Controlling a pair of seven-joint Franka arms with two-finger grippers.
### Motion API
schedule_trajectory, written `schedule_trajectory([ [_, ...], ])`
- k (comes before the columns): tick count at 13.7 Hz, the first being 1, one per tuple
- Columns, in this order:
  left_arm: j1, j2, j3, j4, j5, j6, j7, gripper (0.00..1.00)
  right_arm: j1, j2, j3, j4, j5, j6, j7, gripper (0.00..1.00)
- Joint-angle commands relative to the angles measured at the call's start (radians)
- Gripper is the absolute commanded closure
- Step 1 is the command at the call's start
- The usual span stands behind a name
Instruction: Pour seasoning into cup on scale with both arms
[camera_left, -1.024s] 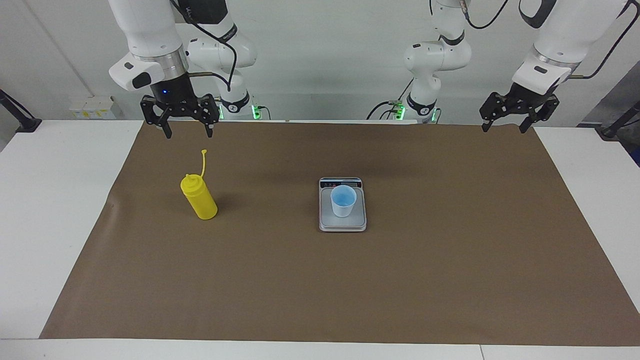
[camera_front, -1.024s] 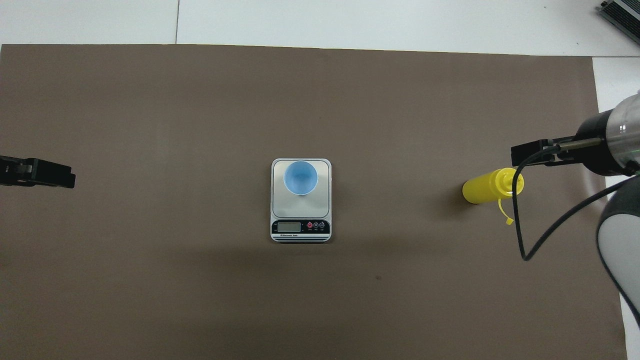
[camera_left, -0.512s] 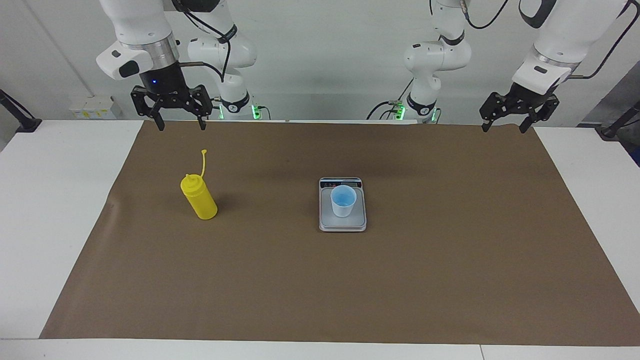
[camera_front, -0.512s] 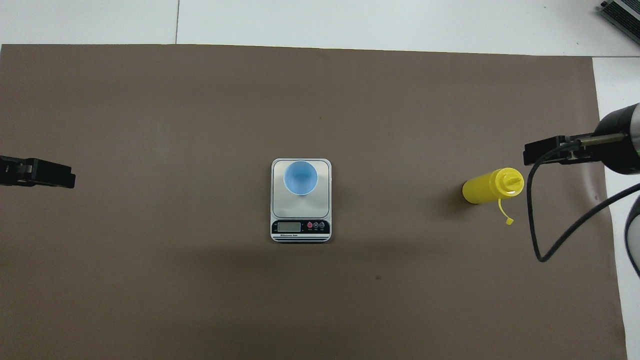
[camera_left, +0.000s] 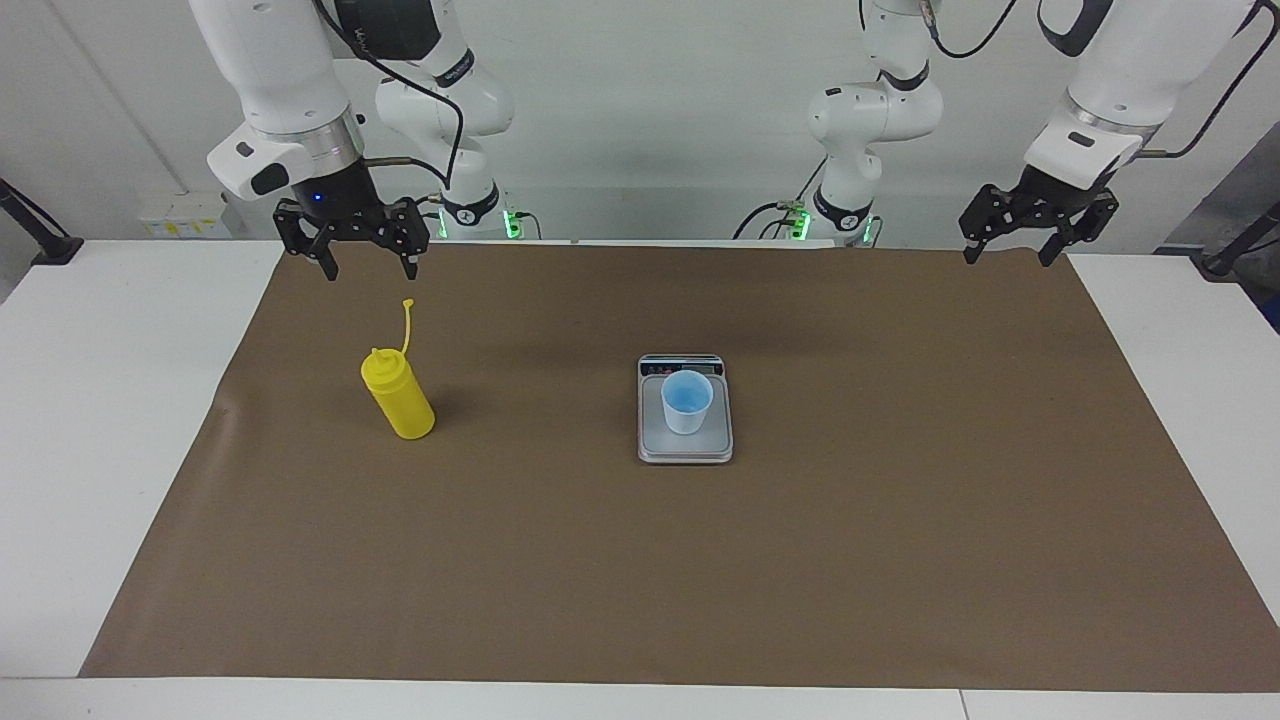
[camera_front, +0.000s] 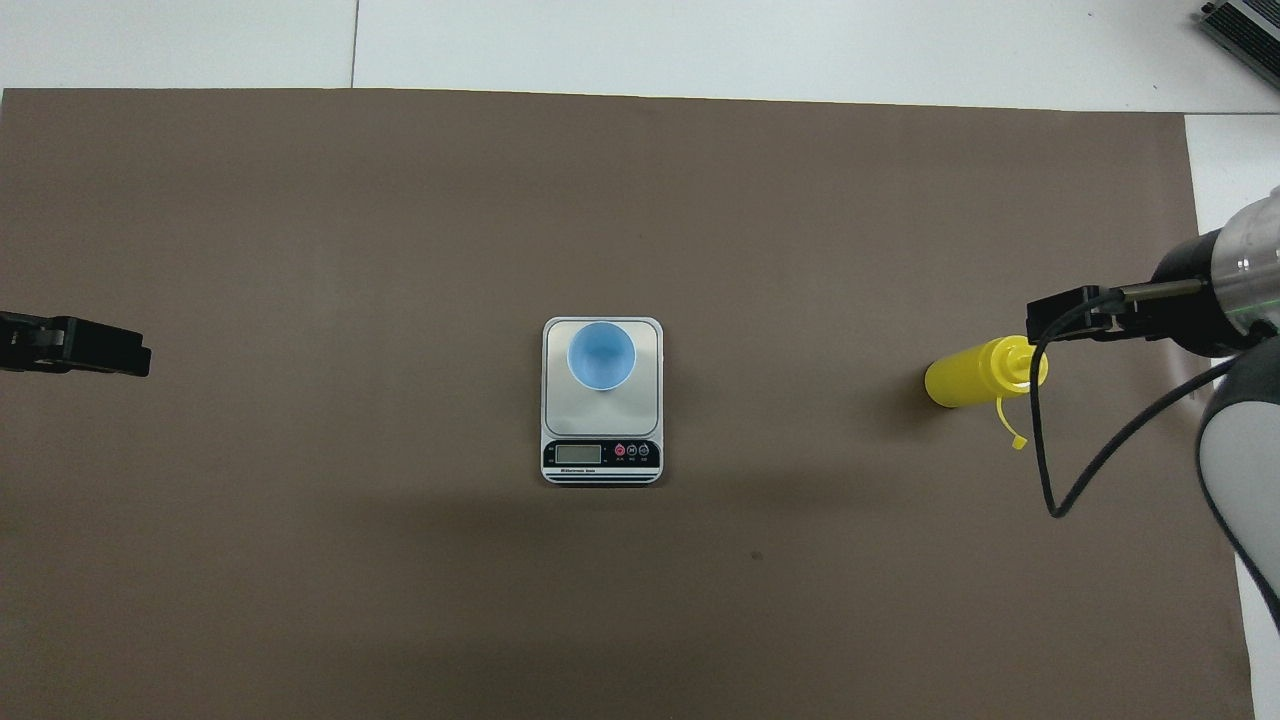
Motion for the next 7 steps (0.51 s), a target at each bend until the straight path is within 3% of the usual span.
schedule_trajectory([
  [1,0.012,-0.020,-0.005,-0.016,-0.007,-0.008,0.011,0.00,-0.009,-0.047,0.004,-0.071,0.021,0.027,0.024,0.00],
  [7,0.012,-0.020,-0.005,-0.016,-0.007,-0.008,0.011,0.00,-0.009,-0.050,0.004,-0.077,0.020,0.027,0.024,0.00],
])
